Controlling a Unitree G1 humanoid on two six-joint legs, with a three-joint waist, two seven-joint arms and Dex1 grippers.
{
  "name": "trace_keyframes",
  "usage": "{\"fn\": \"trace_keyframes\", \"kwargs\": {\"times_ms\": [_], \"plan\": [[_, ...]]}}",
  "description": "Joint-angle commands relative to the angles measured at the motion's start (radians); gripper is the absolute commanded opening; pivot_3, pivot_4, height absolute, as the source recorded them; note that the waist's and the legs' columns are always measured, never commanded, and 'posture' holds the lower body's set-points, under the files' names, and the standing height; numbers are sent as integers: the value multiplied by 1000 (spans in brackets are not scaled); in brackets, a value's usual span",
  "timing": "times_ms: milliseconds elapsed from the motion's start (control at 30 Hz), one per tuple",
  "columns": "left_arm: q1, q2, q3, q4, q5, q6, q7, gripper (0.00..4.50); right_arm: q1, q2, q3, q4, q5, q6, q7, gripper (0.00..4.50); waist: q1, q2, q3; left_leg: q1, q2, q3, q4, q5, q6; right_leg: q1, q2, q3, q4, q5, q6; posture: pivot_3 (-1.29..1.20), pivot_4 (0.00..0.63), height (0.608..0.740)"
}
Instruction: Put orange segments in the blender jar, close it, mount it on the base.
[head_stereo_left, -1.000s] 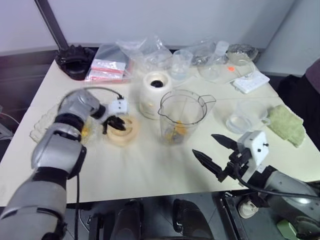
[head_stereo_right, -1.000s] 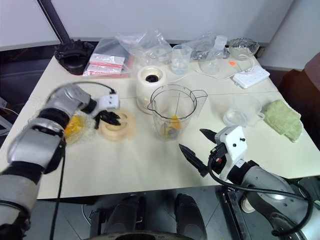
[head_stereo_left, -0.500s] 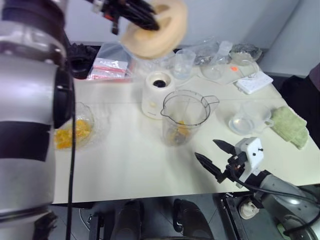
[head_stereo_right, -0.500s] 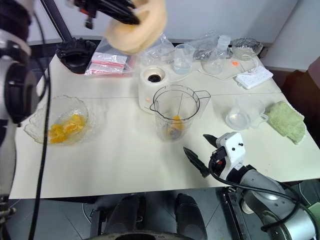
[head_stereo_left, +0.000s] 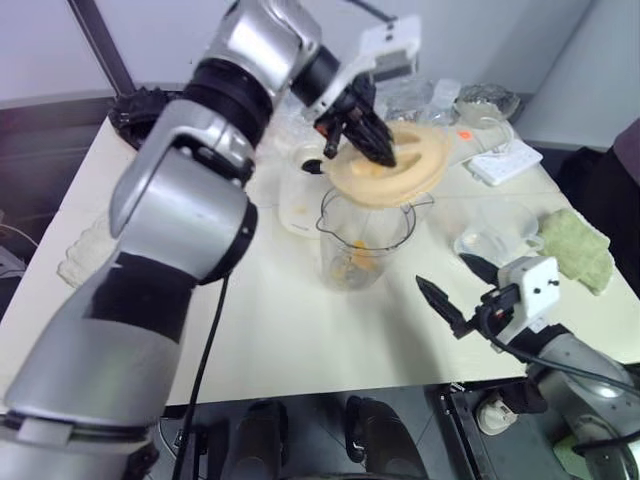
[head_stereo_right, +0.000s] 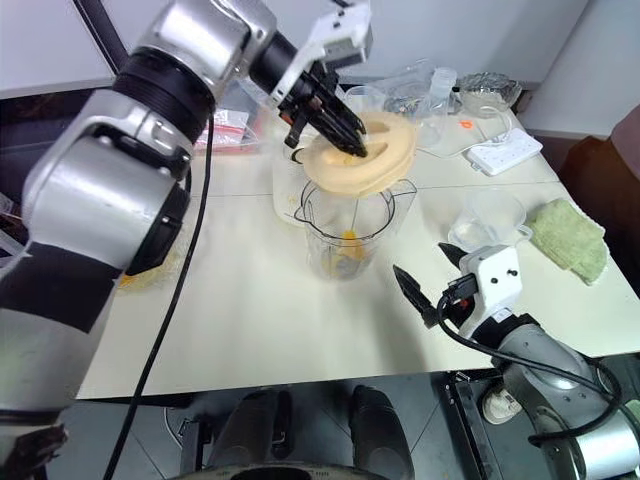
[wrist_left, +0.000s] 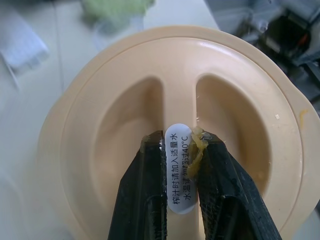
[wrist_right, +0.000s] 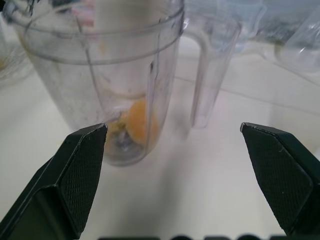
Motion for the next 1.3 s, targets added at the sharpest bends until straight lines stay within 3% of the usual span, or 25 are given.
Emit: {"fn": "trace_keyframes", "kwargs": {"times_ms": [33,533,1300], "plan": [[-52,-32,-6,-10,71,25,9,247,-12,4,-13,-48,-11,-5,-11,4500,0,0,0,0,0,0,0,0,0,0,0,0,0,0,0,0,150,740],[5,-126,-4,-11,222,56,78,247,-42,27,-2,-58,-43,10,-51,4500,-1,0,0,0,0,0,0,0,0,0,0,0,0,0,0,0,150,740],[95,-89,-39,-86,322,84,18,247,-82,72,36,-32,-81,6,-50,4500,0,1,-1,3,0,0,0,0,0,2,0,0,3,0,0,0,150,740]]}}
